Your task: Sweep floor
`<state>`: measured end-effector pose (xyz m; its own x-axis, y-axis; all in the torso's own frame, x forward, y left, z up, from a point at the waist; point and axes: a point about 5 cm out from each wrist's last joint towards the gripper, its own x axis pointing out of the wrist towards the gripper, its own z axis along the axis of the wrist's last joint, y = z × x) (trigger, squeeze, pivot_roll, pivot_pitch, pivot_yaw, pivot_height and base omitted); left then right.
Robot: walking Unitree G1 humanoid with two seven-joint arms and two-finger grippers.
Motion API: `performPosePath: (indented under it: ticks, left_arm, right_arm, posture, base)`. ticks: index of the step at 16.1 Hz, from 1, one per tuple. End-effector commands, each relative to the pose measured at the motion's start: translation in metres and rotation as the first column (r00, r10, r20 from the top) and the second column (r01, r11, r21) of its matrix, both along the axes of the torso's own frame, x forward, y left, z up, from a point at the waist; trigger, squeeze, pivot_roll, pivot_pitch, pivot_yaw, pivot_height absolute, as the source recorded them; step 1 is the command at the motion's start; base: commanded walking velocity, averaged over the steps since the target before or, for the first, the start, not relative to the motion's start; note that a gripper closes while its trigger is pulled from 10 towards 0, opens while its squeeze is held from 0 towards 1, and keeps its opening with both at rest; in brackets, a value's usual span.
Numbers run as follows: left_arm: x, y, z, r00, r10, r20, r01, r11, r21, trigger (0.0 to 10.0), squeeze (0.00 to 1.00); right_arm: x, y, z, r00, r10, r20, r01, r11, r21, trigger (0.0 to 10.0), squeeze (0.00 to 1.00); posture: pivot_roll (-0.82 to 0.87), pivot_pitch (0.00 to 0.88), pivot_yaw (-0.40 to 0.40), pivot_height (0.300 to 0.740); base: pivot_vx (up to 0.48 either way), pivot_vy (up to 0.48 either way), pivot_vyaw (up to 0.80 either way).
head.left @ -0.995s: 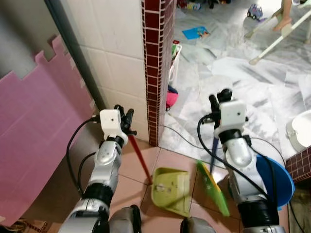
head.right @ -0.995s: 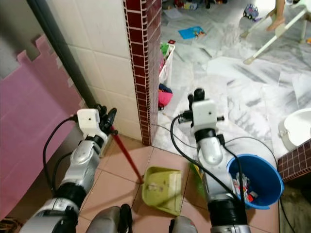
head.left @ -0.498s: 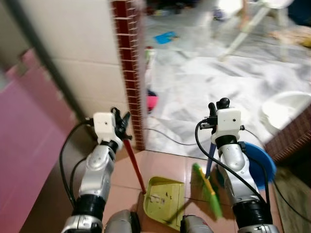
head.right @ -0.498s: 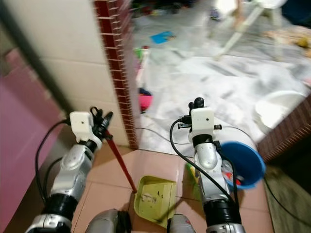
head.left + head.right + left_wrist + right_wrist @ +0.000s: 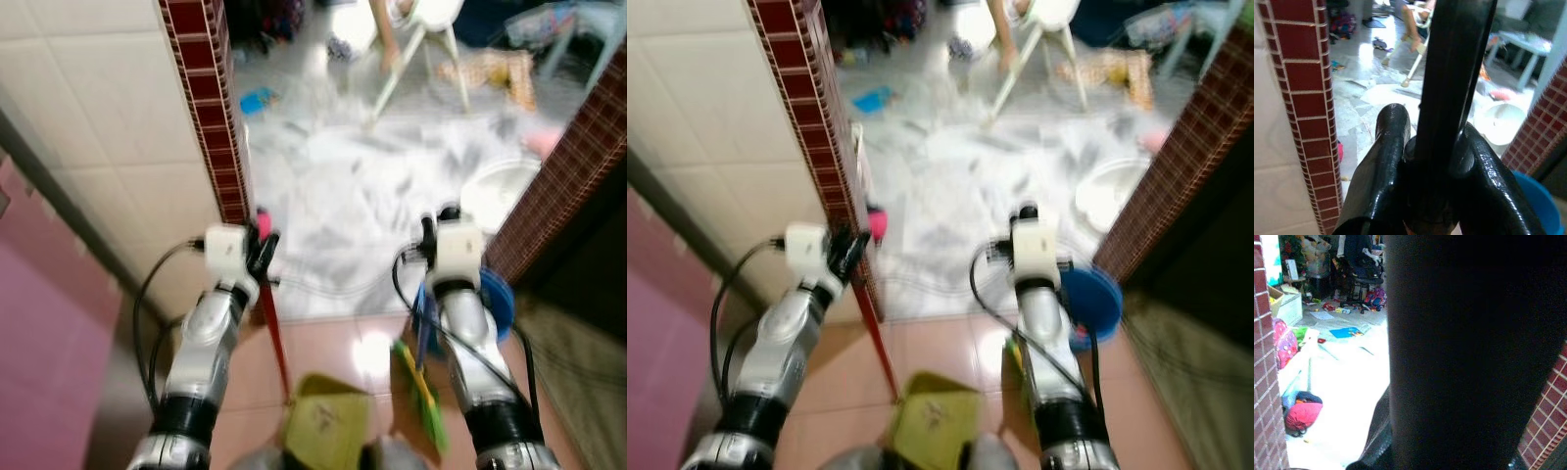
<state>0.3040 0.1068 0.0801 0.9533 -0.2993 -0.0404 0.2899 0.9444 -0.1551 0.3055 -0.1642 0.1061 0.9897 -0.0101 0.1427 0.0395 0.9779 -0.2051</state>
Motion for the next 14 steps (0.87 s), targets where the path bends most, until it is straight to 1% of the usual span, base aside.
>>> performPosePath:
  ticks: [1,3,4,5,7,9,10,12,14]
  left_arm:
    - [0.0,-0.005,0.001,1.0,0.001,-0.013,-0.001,0.999,-0.041,10.0,0.0]
    - [0.003,-0.008,0.004,1.0,-0.012,0.002,0.012,1.0,-0.027,10.0,0.0]
    - [0.005,-0.011,0.008,0.999,-0.023,0.022,0.023,1.0,0.002,10.0,0.0]
    - [0.007,-0.015,0.016,0.998,-0.03,0.053,0.029,1.0,0.008,10.0,0.0]
    - [0.009,-0.019,0.026,0.997,-0.012,0.072,0.014,1.0,-0.028,10.0,0.0]
    - [0.004,-0.021,0.022,0.998,-0.006,0.064,0.009,0.999,-0.041,10.0,0.0]
    - [0.001,-0.022,0.013,0.999,-0.015,0.037,0.016,0.999,-0.04,10.0,0.0]
    - [0.001,-0.022,0.013,0.999,-0.016,0.033,0.018,0.999,-0.041,10.0,0.0]
    - [0.002,-0.02,0.013,1.0,-0.016,0.027,0.017,0.999,-0.044,10.0,0.0]
  right_arm:
    - [0.002,0.001,0.003,1.0,-0.002,0.018,0.002,1.0,0.006,10.0,0.0]
    - [0.002,0.001,0.001,1.0,0.004,0.015,-0.004,1.0,0.0,10.0,0.0]
    - [0.003,0.002,0.003,1.0,0.012,0.021,-0.012,1.0,-0.006,10.0,0.0]
    - [0.005,0.003,0.007,0.999,0.021,0.032,-0.02,1.0,-0.011,10.0,0.0]
    - [0.007,0.005,0.012,0.998,0.034,0.049,-0.033,0.999,-0.018,10.0,0.0]
    - [0.007,0.005,0.012,0.998,0.041,0.049,-0.04,0.999,-0.024,10.0,0.0]
    - [0.007,0.005,0.012,0.998,0.044,0.05,-0.042,0.999,-0.03,10.0,0.0]
    - [0.007,0.004,0.015,0.996,0.05,0.07,-0.046,0.997,-0.06,10.0,0.0]
    - [0.005,0.002,0.015,0.996,0.054,0.074,-0.049,0.996,-0.068,10.0,0.0]
  posture:
    - [-0.09,0.0,0.07,0.74]
    - [-0.09,0.0,0.065,0.74]
    - [-0.08,0.0,0.066,0.74]
    - [-0.08,0.0,0.059,0.74]
    - [-0.06,0.0,0.061,0.74]
    - [-0.07,0.0,0.051,0.74]
    - [-0.07,0.0,0.055,0.74]
    - [-0.08,0.0,0.058,0.74]
    - [-0.08,0.0,0.062,0.74]
  base:
    - [0.0,0.0,0.0]
    - [0.0,0.0,0.0]
    - [0.0,0.0,0.0]
    - [0.0,0.0,0.0]
    - [0.0,0.0,0.0]
    - [0.0,-0.448,0.0]
    - [0.0,-0.469,0.0]
    - [0.0,-0.467,0.0]
    - [0.0,-0.467,0.0]
